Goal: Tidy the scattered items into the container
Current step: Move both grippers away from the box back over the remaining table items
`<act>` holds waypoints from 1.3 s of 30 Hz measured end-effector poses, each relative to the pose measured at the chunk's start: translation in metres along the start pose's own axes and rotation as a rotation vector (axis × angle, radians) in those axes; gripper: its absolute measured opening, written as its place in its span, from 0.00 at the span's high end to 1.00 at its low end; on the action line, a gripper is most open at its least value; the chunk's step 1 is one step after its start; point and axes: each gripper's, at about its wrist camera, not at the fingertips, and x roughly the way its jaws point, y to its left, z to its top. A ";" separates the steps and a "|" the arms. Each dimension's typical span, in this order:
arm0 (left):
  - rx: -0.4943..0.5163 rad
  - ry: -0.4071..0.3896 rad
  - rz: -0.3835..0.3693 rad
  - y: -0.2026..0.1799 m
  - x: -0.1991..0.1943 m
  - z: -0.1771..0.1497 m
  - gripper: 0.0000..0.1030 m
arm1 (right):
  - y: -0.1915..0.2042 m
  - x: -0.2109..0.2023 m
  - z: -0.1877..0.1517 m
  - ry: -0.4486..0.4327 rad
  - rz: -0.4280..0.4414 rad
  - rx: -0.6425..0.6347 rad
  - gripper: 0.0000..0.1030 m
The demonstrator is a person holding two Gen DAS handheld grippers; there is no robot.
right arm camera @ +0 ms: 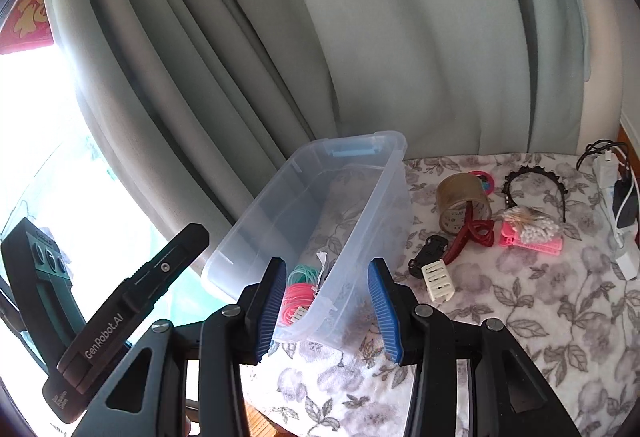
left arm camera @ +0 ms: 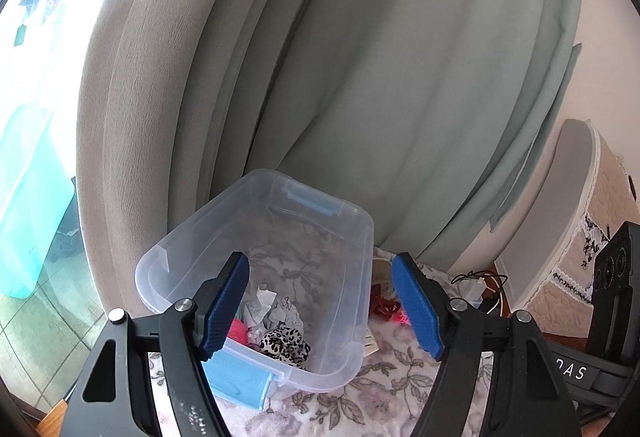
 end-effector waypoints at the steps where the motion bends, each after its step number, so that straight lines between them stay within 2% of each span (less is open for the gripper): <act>1: 0.011 -0.006 -0.005 -0.006 -0.004 0.001 0.27 | -0.003 -0.008 0.001 -0.016 -0.001 0.006 0.55; 11: 0.079 -0.021 -0.066 -0.060 -0.029 0.002 0.27 | -0.029 -0.089 0.001 -0.168 -0.020 0.073 0.51; 16: 0.120 -0.013 -0.087 -0.085 -0.033 -0.002 0.27 | -0.050 -0.113 -0.001 -0.215 -0.042 0.113 0.50; 21: 0.159 0.029 -0.082 -0.106 -0.024 -0.012 0.26 | -0.070 -0.129 -0.004 -0.240 -0.071 0.139 0.44; 27: 0.196 0.113 -0.083 -0.125 0.002 -0.033 0.26 | -0.098 -0.131 -0.009 -0.237 -0.112 0.178 0.41; 39: 0.188 0.298 -0.015 -0.131 0.073 -0.078 0.25 | -0.156 -0.086 -0.022 -0.129 -0.142 0.262 0.41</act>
